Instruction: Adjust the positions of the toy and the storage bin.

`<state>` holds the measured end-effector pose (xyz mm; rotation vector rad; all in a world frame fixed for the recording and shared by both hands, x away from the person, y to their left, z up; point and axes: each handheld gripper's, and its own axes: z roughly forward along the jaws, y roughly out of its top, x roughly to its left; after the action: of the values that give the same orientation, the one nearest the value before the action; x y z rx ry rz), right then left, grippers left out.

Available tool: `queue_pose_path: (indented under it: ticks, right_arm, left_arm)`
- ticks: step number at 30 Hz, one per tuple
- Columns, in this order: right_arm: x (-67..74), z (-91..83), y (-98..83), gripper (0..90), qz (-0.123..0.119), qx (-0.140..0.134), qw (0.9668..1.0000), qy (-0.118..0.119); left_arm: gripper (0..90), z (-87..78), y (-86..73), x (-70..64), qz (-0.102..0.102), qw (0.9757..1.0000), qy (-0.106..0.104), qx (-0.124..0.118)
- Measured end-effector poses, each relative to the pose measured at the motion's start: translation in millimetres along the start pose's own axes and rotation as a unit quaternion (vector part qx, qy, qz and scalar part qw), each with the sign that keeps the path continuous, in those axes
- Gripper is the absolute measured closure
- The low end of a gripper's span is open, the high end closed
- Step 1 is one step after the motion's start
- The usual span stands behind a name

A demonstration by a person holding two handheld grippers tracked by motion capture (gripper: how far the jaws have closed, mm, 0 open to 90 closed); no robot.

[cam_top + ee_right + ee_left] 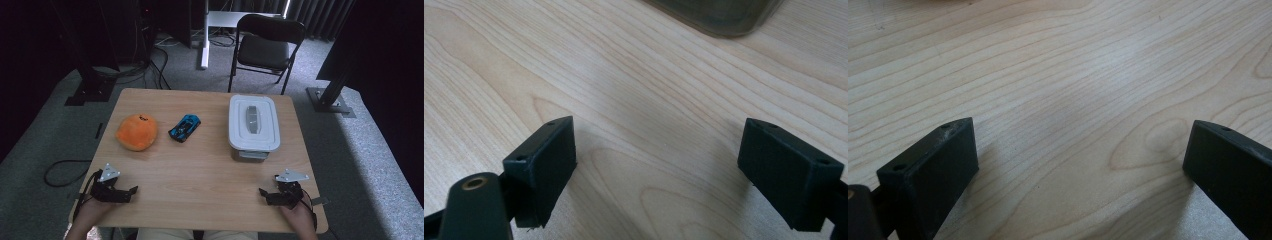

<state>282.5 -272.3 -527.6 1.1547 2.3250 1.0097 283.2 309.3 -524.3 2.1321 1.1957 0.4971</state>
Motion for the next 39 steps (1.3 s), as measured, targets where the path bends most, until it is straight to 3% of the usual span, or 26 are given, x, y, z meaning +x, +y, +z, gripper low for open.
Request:
queue_pose_path:
  ticks: [7,22,26,32,39]
  right_arm:
    - [0.6,-0.2,-0.1,15.1,0.0,-0.001,1.0,-0.004]
    - [-0.3,0.3,0.2,14.1,0.005,0.002,1.0,-0.003]
    - [-0.1,0.2,0.2,14.2,0.004,0.001,1.0,-0.004]
    - [-0.2,0.2,0.2,14.1,0.004,0.001,1.0,-0.004]
    - [-0.2,0.2,0.2,14.2,0.004,0.001,1.0,-0.003]
  left_arm:
    - [1.4,0.5,3.3,-2.3,-0.014,0.9997,0.013,0.012]
    - [1.5,-0.4,4.5,-4.7,-0.007,0.9998,0.009,0.018]
    - [1.4,1.3,9.5,-15.1,0.011,0.9996,0.003,0.026]
    - [1.5,7.0,20.7,-18.9,0.013,0.9993,-0.022,0.028]
    - [1.5,15.6,34.3,-27.4,0.022,0.999,-0.031,0.025]
